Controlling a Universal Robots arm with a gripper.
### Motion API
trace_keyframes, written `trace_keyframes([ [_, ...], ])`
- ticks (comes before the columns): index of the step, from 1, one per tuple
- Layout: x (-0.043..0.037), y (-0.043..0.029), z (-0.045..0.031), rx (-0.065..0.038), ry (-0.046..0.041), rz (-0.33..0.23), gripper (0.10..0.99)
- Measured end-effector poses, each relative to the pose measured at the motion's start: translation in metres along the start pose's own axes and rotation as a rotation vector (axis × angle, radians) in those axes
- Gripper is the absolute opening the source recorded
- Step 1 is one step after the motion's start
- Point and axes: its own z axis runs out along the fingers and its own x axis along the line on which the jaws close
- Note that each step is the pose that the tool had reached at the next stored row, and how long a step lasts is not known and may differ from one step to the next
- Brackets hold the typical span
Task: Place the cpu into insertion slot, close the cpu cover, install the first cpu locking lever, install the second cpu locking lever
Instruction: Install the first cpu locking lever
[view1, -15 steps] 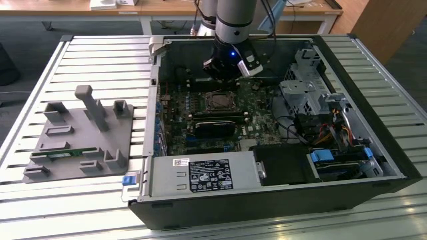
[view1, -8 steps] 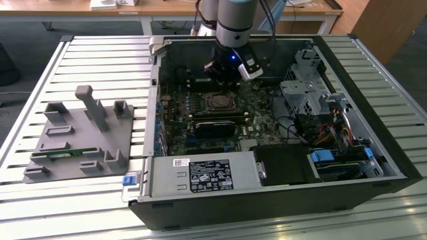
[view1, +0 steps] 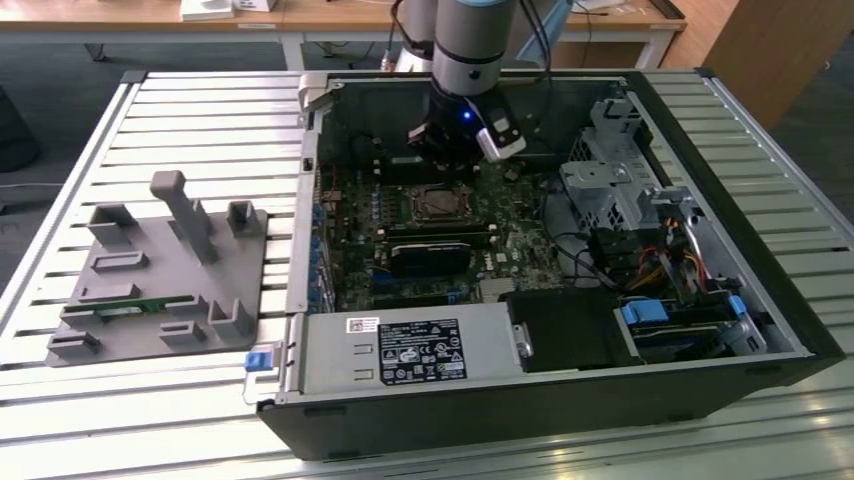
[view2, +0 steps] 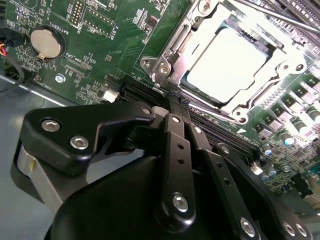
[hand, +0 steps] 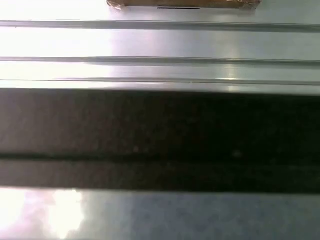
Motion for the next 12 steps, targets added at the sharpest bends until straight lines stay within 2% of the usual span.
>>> trace_keyframes([
  [7,0.0,0.0002,-0.0021,0.0,-0.0001,0.0,0.106],
  [12,0.0,0.0002,-0.001,0.012,0.0,0.0,0.106],
])
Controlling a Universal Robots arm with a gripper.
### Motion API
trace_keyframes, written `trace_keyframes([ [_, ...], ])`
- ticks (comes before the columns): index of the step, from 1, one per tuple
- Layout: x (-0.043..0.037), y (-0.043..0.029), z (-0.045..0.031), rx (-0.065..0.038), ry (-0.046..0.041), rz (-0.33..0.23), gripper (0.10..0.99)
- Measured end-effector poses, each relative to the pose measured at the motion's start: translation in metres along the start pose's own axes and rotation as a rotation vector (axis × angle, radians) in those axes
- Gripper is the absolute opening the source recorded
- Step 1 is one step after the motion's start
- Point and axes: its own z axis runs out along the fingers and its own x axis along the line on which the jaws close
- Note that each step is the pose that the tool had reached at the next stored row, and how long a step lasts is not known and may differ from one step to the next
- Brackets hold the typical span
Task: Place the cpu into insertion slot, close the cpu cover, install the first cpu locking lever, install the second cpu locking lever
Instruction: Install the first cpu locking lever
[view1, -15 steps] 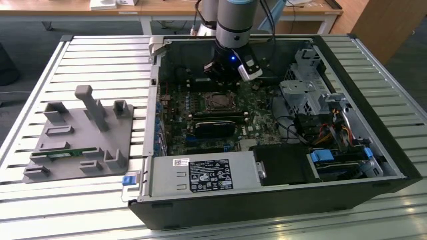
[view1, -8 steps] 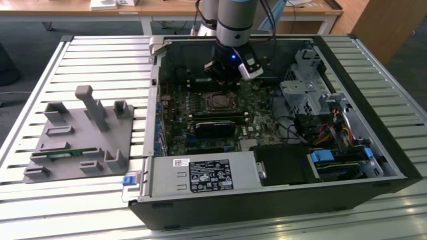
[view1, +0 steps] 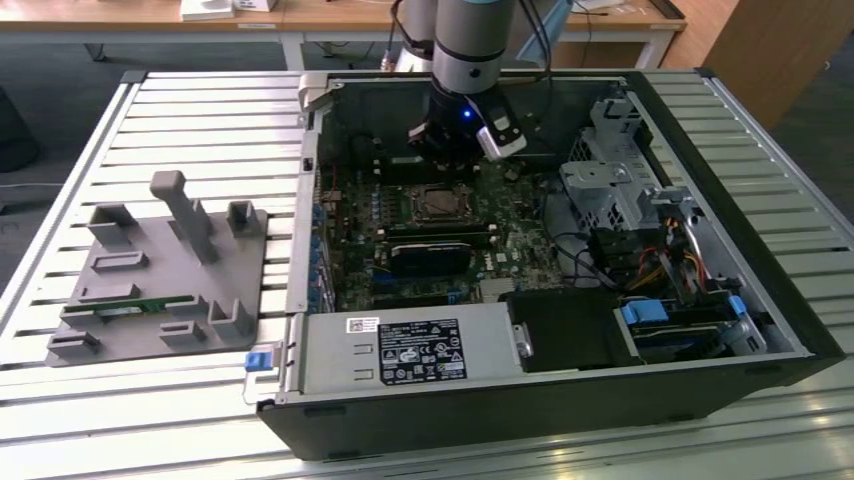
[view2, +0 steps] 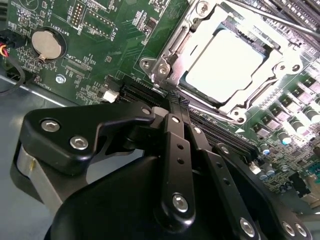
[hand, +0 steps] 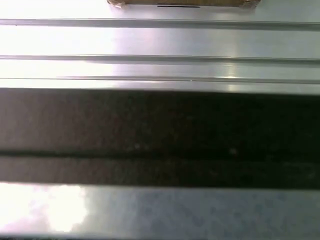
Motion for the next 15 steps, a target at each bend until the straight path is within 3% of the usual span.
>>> trace_keyframes([
  [7,0.0,0.0,0.0018,0.021,0.0,0.0,0.106],
  [15,0.0,0.0004,-0.0007,0.022,-0.0002,0.0,0.106],
])
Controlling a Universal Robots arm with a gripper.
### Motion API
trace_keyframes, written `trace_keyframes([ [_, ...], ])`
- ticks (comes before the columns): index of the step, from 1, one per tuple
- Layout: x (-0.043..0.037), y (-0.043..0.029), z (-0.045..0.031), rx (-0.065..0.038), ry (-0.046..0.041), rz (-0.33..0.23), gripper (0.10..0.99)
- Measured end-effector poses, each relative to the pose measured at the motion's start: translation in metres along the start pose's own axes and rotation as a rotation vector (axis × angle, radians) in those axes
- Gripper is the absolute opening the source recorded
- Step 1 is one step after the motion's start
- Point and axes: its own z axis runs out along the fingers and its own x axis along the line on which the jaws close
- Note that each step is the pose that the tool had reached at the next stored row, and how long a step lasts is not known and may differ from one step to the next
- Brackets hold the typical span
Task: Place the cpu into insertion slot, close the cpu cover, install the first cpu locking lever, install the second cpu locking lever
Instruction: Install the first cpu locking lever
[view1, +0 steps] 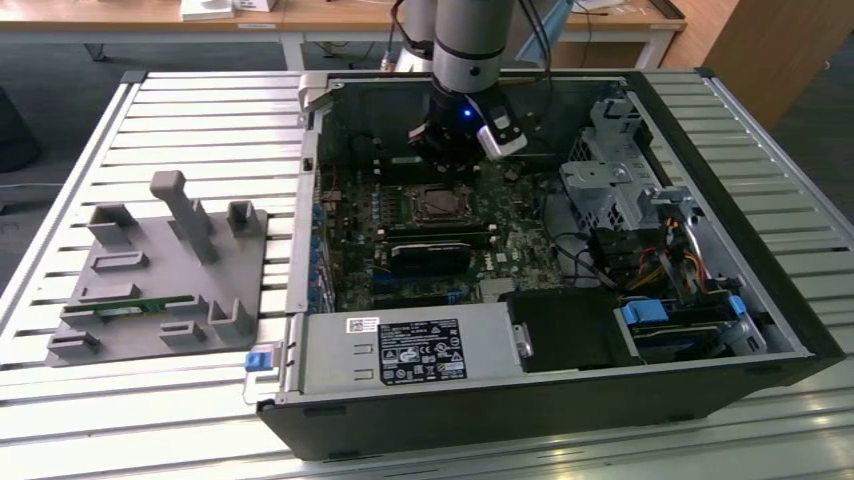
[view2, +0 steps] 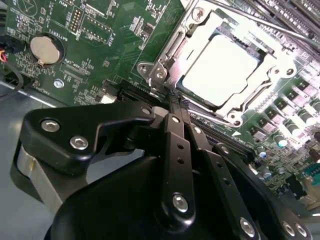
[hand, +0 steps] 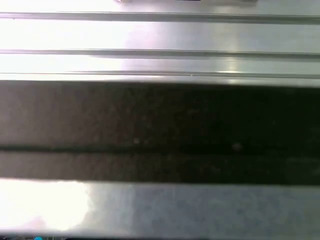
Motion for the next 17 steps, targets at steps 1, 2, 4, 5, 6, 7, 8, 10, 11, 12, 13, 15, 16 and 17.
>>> trace_keyframes([
  [1,0.0,0.0,0.0,0.0,0.0,0.0,0.106],
  [2,0.0,0.0001,0.0001,0.002,-0.0002,0.0,0.106],
  [4,0.0001,0.0002,0.0007,0.013,0.0001,0.0,0.106],
  [5,0.0,0.0003,0.0012,0.019,0.0,0.0,0.106],
  [6,0.0,0.0005,0.0017,0.023,0.0,0.0,0.106],
  [7,0.0,0.0007,0.0022,0.028,0.0,0.0,0.106],
  [8,0.0001,0.0008,0.0025,0.033,0.0002,0.0,0.106],
  [10,0.0001,0.001,0.0032,0.041,0.0004,0.0,0.106],
  [11,0.0001,0.0012,0.0036,0.044,0.0003,0.0,0.106],
  [12,0.0,0.0014,0.0041,0.046,0.0002,0.0,0.106],
  [13,0.0,0.0016,0.0044,0.048,0.0001,0.0,0.106],
  [15,0.0001,0.0021,0.005,0.049,0.0002,0.0,0.106],
  [16,0.0001,0.0024,0.0055,0.049,0.0002,0.0,0.106],
  [17,0.0,0.0028,0.0059,0.049,0.0003,0.0,0.106],
])
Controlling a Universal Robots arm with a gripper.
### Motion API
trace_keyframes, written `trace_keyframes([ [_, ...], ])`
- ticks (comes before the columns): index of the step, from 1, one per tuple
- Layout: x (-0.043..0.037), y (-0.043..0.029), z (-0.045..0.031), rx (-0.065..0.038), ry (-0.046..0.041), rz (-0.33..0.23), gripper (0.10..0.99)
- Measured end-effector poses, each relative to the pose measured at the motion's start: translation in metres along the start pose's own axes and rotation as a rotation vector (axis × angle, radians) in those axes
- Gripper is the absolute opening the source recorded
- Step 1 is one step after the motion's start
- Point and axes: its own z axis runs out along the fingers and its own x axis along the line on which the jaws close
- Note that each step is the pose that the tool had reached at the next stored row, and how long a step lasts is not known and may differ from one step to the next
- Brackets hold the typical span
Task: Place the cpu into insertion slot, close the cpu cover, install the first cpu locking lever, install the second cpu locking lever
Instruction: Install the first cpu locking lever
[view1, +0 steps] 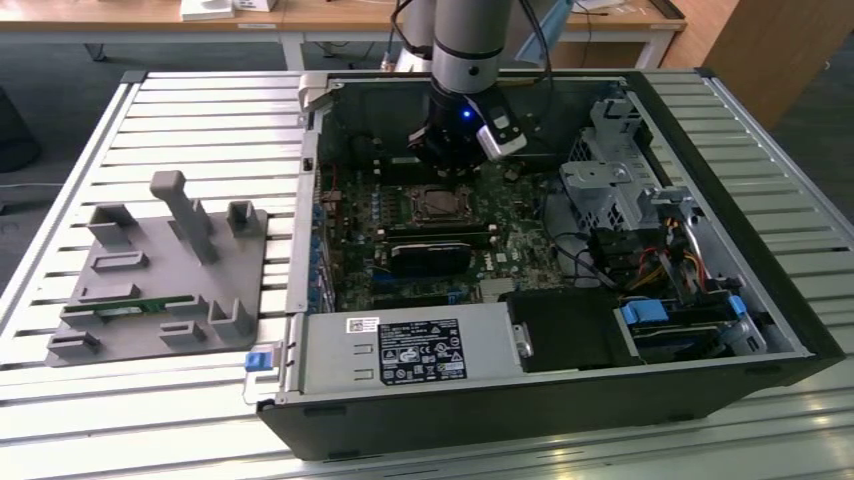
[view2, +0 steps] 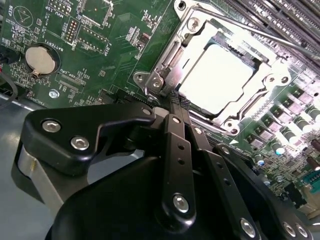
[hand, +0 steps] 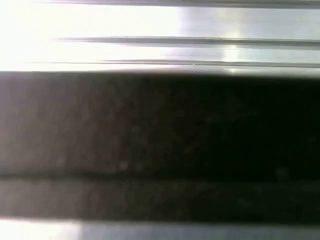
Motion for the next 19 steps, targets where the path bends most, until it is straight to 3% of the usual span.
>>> trace_keyframes([
  [6,0.0,0.0006,0.0009,-0.021,-0.0002,0.0,0.106],
  [14,-0.0001,0.0012,-0.0132,-0.022,-0.0003,0.0,0.106],
  [19,-0.0001,-0.0005,-0.0134,-0.024,-0.0003,0.0,0.106],
])
